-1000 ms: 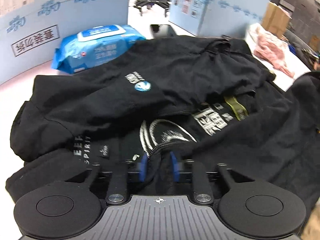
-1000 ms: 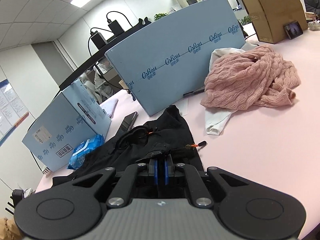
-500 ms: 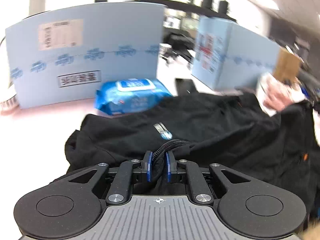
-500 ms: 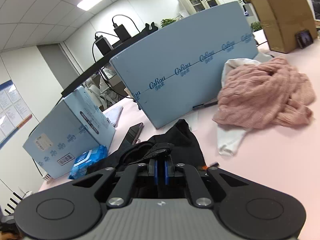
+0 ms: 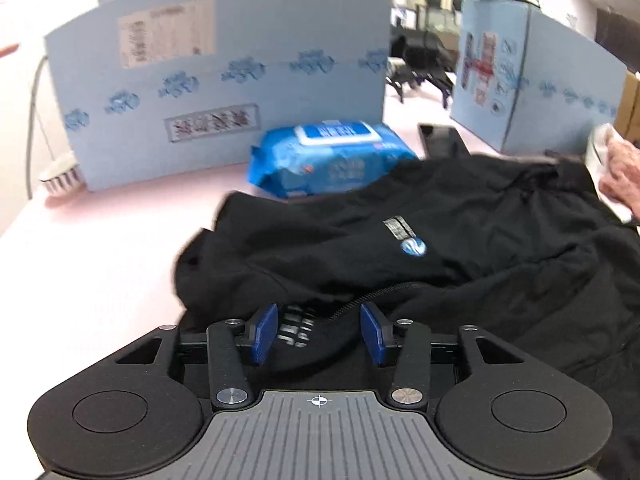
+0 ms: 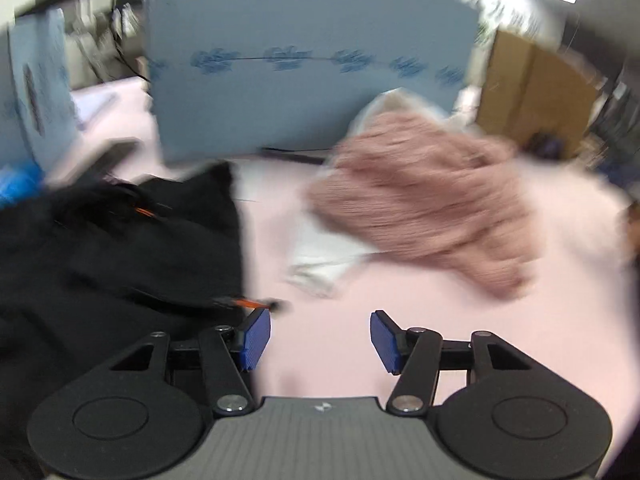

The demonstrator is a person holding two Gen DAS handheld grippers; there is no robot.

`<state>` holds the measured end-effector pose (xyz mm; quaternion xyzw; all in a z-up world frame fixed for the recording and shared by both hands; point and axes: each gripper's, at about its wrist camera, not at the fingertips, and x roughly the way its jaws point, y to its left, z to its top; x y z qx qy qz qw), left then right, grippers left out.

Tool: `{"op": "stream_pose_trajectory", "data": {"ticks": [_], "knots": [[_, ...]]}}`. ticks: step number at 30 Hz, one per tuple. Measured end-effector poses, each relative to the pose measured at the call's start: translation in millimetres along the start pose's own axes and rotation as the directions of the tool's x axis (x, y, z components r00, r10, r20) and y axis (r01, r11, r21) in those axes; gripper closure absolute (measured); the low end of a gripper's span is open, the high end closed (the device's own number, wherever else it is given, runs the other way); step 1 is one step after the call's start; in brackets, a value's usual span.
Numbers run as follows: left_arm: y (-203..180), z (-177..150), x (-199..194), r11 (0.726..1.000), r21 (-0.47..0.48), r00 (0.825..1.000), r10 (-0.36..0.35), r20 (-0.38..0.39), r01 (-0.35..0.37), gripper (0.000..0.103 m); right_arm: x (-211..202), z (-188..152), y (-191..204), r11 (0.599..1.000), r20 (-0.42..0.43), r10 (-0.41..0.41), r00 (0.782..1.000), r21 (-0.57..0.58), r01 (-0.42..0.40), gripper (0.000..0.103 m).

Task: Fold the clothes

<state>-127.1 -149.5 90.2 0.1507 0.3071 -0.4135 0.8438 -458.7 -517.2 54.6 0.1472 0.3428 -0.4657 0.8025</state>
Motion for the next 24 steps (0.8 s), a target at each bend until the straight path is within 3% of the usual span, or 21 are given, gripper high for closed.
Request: {"op": "stream_pose_trajectory", "data": {"ticks": [2, 3, 5, 7, 9, 13, 15, 16, 19, 22, 24], "knots": [[-11, 2, -9, 0.995, 0.032, 0.994, -0.095, 0.05, 0.094, 0.056, -25, -6, -5, 0.982, 0.042, 0.178, 0.983, 0.052, -0.18, 0.052], [-21, 2, -7, 0.986, 0.066, 0.987, -0.156, 0.042, 0.153, 0.052, -36, -11, -3, 0.947, 0.064, 0.309, 0.949, 0.073, -0.313, 0.052], [-40, -1, 11, 0.973, 0.135, 0.982, -0.184, -0.037, 0.187, 0.051, -39, -21, 12, 0.891, 0.046, 0.445, 0.894, 0.078, -0.448, 0.052], [-41, -13, 40, 0.979, 0.137, 0.985, -0.134, -0.113, 0.149, 0.051, -29, -30, 29, 0.891, -0.013, 0.452, 0.892, 0.06, -0.451, 0.051], [-27, -20, 60, 0.99, 0.07, 0.98, -0.11, -0.164, 0.122, 0.051, -6, -45, 39, 0.925, -0.13, 0.379, 0.916, 0.044, -0.377, 0.05], [-3, -21, 68, 0.987, -0.057, 0.973, -0.155, -0.171, 0.147, 0.051, 1, -71, 24, 0.933, -0.088, 0.358, 0.93, 0.014, -0.358, 0.053], [7, -17, 53, 0.972, -0.147, 0.971, -0.201, -0.132, 0.181, 0.051, -4, -69, 23, 0.928, -0.11, 0.371, 0.922, 0.026, -0.37, 0.043], [12, -15, 42, 0.962, -0.182, 0.969, -0.226, -0.096, 0.206, 0.051, -6, -66, 23, 0.927, -0.121, 0.374, 0.92, 0.029, -0.373, 0.043], [22, -16, 5, 0.961, -0.193, 0.98, -0.199, 0.019, 0.198, 0.051, -17, -55, 15, 0.928, -0.108, 0.37, 0.923, 0.082, -0.362, 0.043], [34, -24, -16, 0.969, -0.217, 0.993, -0.111, 0.049, 0.119, 0.051, -37, -46, 5, 0.89, 0.009, 0.443, 0.896, 0.118, -0.441, 0.043], [42, -36, -20, 0.972, -0.231, 0.999, -0.049, 0.01, 0.05, 0.051, -42, -42, 6, 0.86, 0.033, 0.497, 0.867, 0.116, -0.497, 0.043]]}}
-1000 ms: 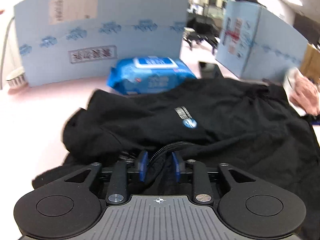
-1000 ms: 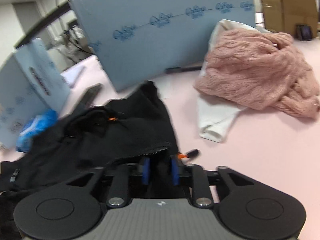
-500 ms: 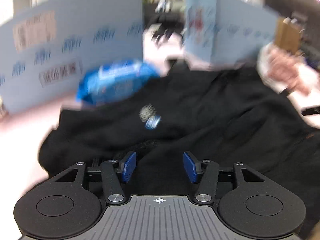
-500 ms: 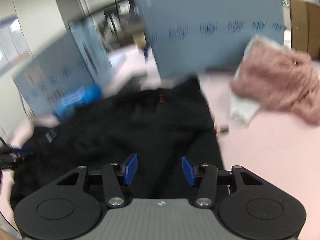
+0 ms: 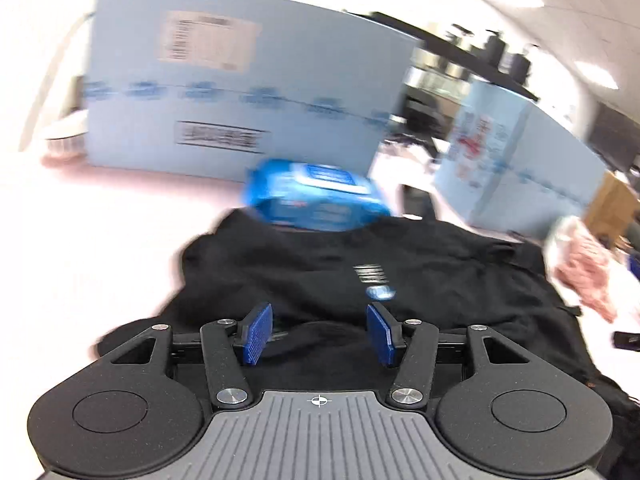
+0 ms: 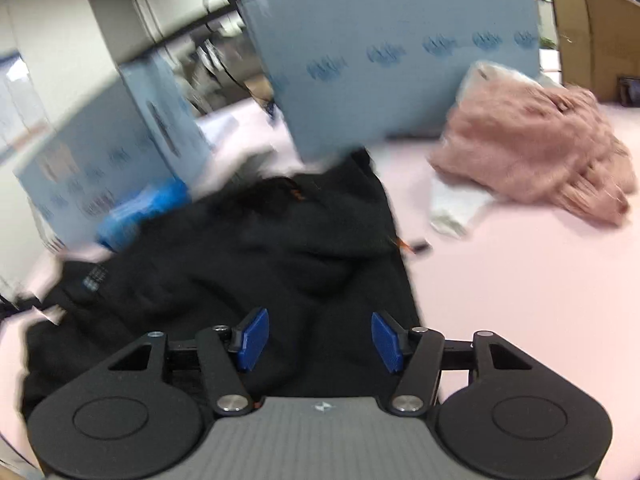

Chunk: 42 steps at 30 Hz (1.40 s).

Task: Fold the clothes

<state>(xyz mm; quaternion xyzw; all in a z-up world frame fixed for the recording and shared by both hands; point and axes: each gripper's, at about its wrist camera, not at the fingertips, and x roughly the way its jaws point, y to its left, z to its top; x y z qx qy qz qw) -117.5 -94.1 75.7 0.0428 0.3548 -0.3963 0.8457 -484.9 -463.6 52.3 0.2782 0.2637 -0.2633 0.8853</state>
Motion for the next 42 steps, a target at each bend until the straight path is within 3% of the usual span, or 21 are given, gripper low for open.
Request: {"op": "stream_pose_trajectory", "data": {"ticks": [2, 4, 6, 7, 9, 11, 14, 16, 19, 22, 25, 29, 32, 35, 37, 39, 42], "knots": [[7, -14, 10, 0.998, 0.017, 0.992, 0.061, -0.108, -0.06, 0.051, 4, -1, 5, 0.999, -0.017, 0.036, 0.999, -0.024, -0.036, 0.043], [6, -32, 19, 0.992, 0.07, 0.963, 0.117, -0.241, -0.103, 0.051, 16, -11, 6, 0.998, -0.094, 0.029, 0.995, -0.061, -0.035, 0.042], [-1, -45, 13, 0.983, 0.149, 0.967, 0.14, -0.214, -0.109, 0.05, 25, -24, 0, 0.996, -0.186, -0.01, 0.982, -0.092, -0.007, 0.042], [-2, -44, 11, 0.983, 0.145, 0.971, 0.136, -0.199, -0.109, 0.05, 27, -33, -5, 0.994, -0.212, -0.028, 0.977, -0.112, 0.004, 0.041], [-1, -41, 7, 0.987, 0.119, 0.977, 0.125, -0.171, -0.106, 0.05, 20, -37, -14, 0.994, -0.208, -0.029, 0.978, -0.106, 0.007, 0.041], [-4, -30, -7, 0.993, 0.102, 0.994, 0.07, -0.086, -0.061, 0.05, 15, -31, -17, 0.997, -0.215, -0.054, 0.975, -0.073, 0.039, 0.043], [-8, -21, -10, 0.988, 0.155, 0.999, 0.03, -0.026, -0.026, 0.038, -8, -22, -13, 1.0, -0.116, -0.02, 0.993, -0.017, 0.018, 0.043], [-7, -19, 8, 0.972, 0.212, 0.99, 0.119, -0.069, -0.102, 0.038, -21, -23, -10, 1.0, -0.077, 0.007, 0.997, 0.019, -0.006, 0.039], [18, -21, 42, 0.981, 0.076, 0.966, 0.187, -0.179, -0.176, 0.038, -12, -30, -7, 0.998, -0.155, -0.061, 0.986, -0.018, 0.059, 0.037], [30, -19, 29, 0.989, 0.014, 0.981, 0.148, -0.126, -0.147, 0.038, -8, -43, -6, 0.987, -0.228, -0.161, 0.96, -0.025, 0.159, 0.042], [39, -13, 15, 0.993, 0.004, 0.991, 0.12, -0.057, -0.12, 0.038, -28, -49, -10, 0.987, -0.149, -0.133, 0.98, 0.069, 0.144, 0.039], [53, 12, 8, 0.994, -0.045, 0.991, 0.108, 0.079, -0.104, 0.037, -40, -45, -3, 0.979, -0.096, -0.16, 0.982, 0.11, 0.17, 0.039], [60, 31, 15, 0.989, -0.132, 0.992, 0.084, 0.094, -0.071, 0.035, -36, -31, 13, 0.99, -0.039, -0.08, 0.996, 0.115, 0.084, 0.04], [75, 50, 35, 0.963, -0.269, 0.999, 0.037, 0.04, -0.025, 0.034, -26, -12, 45, 0.996, 0.017, 0.059, 0.998, 0.071, -0.06, 0.041], [82, 56, 54, 0.938, -0.347, 1.0, 0.017, -0.017, -0.022, 0.034, -4, 4, 80, 0.98, 0.017, 0.195, 0.981, 0.025, -0.196, 0.041], [84, 53, 66, 0.926, -0.375, 0.998, 0.025, -0.058, -0.045, 0.035, 26, 22, 126, 0.942, -0.024, 0.322, 0.946, -0.093, -0.323, 0.041], [76, 43, 75, 0.934, -0.353, 0.997, 0.022, -0.077, -0.048, 0.036, 70, 41, 190, 0.883, -0.084, 0.409, 0.909, -0.214, -0.417, 0.039]]}}
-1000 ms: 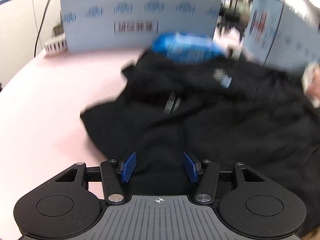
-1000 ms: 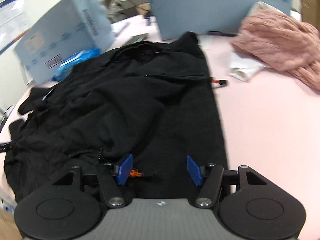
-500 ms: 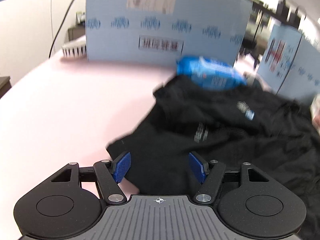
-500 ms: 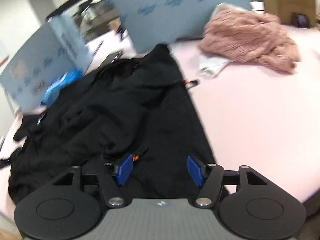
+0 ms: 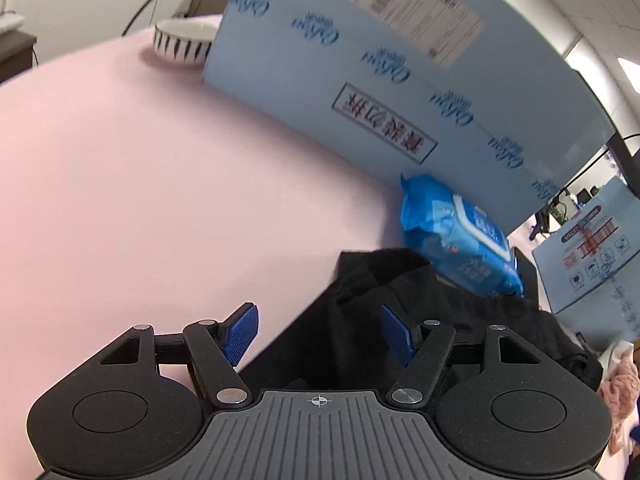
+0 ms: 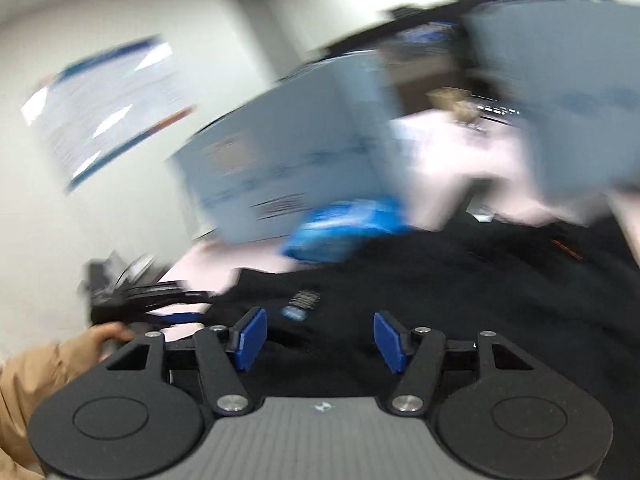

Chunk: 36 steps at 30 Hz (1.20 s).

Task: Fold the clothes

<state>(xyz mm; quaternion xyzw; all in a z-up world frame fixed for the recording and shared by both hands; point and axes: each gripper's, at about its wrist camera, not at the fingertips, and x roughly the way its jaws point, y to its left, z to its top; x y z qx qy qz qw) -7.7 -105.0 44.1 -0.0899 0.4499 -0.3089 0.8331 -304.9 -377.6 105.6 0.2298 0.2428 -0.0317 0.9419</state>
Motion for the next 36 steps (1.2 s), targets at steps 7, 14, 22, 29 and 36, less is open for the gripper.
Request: {"op": "stream_pose_trajectory", "data": {"ticks": [7, 14, 22, 29, 36], "knots": [[-32, -22, -5, 0.938, 0.346, 0.999, -0.005, 0.052, -0.014, 0.076, 96, 46, 52, 0.994, -0.073, 0.103, 0.992, -0.023, -0.105, 0.039], [-50, -56, -32, 0.759, 0.651, 0.987, -0.106, 0.12, 0.002, 0.078, 170, 41, 103, 0.991, -0.158, 0.136, 0.978, 0.005, -0.136, 0.052], [-54, -67, -33, 0.663, 0.744, 0.973, -0.215, 0.08, 0.085, 0.078, 225, 25, 163, 0.938, -0.336, -0.121, 0.934, -0.347, -0.004, 0.085], [-50, -67, -28, 0.624, 0.769, 0.966, -0.258, 0.034, 0.139, 0.078, 257, 8, 177, 0.819, -0.365, -0.337, 0.868, -0.568, 0.08, 0.083], [-23, -50, -33, 0.702, 0.69, 0.965, -0.261, 0.019, 0.176, 0.076, 248, 27, 120, 1.0, -0.369, -0.012, 0.929, -0.008, 0.01, 0.095]]}}
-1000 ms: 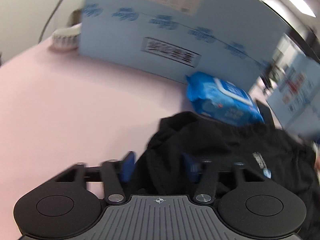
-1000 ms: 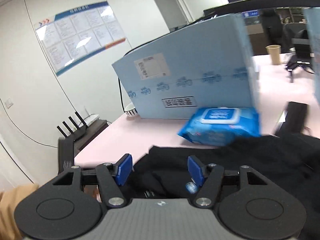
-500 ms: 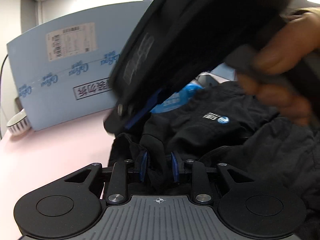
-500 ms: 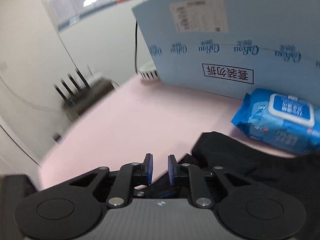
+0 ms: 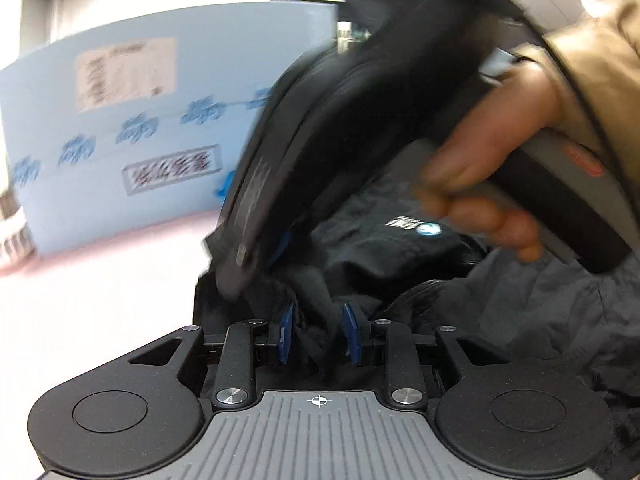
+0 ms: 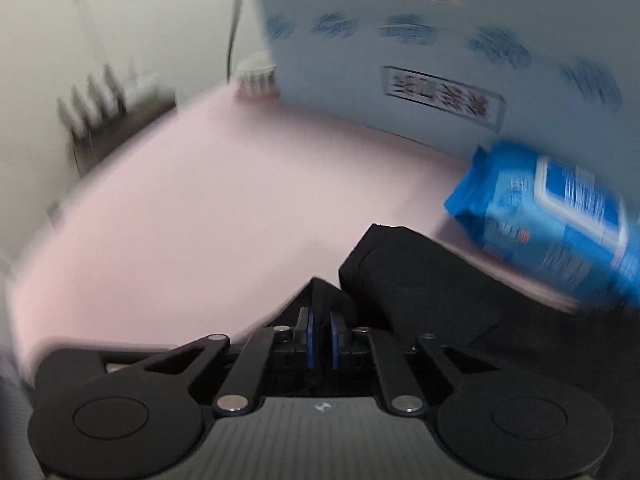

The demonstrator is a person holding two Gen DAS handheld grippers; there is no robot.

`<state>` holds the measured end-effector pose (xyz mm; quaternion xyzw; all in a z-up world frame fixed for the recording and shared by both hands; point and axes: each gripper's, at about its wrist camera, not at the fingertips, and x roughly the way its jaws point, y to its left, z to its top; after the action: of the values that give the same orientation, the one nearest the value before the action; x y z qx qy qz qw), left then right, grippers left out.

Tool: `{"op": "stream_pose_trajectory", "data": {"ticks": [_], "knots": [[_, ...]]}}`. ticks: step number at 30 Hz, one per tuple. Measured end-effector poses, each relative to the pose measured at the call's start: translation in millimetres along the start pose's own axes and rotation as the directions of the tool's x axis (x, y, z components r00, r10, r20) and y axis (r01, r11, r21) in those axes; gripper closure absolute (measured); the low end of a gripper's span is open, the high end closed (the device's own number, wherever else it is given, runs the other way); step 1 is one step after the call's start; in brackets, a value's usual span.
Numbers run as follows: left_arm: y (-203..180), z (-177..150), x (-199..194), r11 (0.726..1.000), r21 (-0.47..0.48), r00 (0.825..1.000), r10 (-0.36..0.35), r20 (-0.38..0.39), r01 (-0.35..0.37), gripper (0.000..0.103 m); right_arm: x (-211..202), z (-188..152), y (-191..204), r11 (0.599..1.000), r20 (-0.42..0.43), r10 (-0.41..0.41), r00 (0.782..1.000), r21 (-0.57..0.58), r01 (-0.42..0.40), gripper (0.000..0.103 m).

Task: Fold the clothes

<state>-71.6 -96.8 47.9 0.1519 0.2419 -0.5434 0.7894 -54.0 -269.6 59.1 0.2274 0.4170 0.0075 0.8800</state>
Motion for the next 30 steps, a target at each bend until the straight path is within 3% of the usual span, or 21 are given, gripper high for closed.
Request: {"op": "stream_pose_trajectory", "data": {"ticks": [2, 4, 6, 9, 12, 15, 20, 23, 26, 30], "knots": [[11, -4, -3, 0.999, -0.047, 1.0, 0.009, -0.015, -0.01, 0.075, -2, -3, -25, 0.973, 0.058, 0.106, 0.993, 0.198, -0.115, 0.095], [23, -8, -7, 0.995, -0.097, 0.999, 0.017, -0.036, -0.021, 0.075, -1, -9, -45, 0.916, 0.12, 0.176, 0.977, 0.344, -0.207, 0.095], [34, -12, -13, 0.99, -0.14, 0.998, 0.028, -0.05, -0.035, 0.073, 5, -17, -53, 0.866, 0.186, 0.218, 0.958, 0.415, -0.278, 0.095], [47, -13, -23, 0.979, -0.194, 0.997, 0.043, -0.069, -0.056, 0.073, 11, -21, -50, 0.84, 0.242, 0.256, 0.936, 0.423, -0.339, 0.095], [64, -19, -36, 0.963, -0.258, 0.994, 0.056, -0.093, -0.078, 0.073, 11, -22, -34, 0.891, 0.226, 0.261, 0.939, 0.317, -0.324, 0.095], [78, -27, -48, 0.947, -0.299, 0.991, 0.096, -0.091, -0.119, 0.073, 9, -25, -15, 0.957, 0.176, 0.213, 0.961, 0.161, -0.241, 0.095], [105, -15, -47, 0.91, -0.373, 0.983, 0.174, -0.051, -0.18, 0.073, 8, -26, 16, 0.99, 0.181, 0.138, 0.974, -0.043, -0.132, 0.095], [121, -5, -44, 0.884, -0.441, 0.985, 0.17, -0.003, -0.154, 0.073, 8, -31, 42, 0.978, 0.186, 0.1, 0.977, -0.2, -0.062, 0.095], [128, 5, -36, 0.879, -0.462, 0.987, 0.156, 0.038, -0.121, 0.073, 18, -45, 63, 0.932, 0.164, 0.051, 0.985, -0.362, 0.011, 0.095], [128, 14, -20, 0.893, -0.443, 0.993, 0.112, 0.043, -0.081, 0.072, 18, -60, 78, 0.849, 0.103, 0.019, 0.995, -0.528, 0.039, 0.077]]}}
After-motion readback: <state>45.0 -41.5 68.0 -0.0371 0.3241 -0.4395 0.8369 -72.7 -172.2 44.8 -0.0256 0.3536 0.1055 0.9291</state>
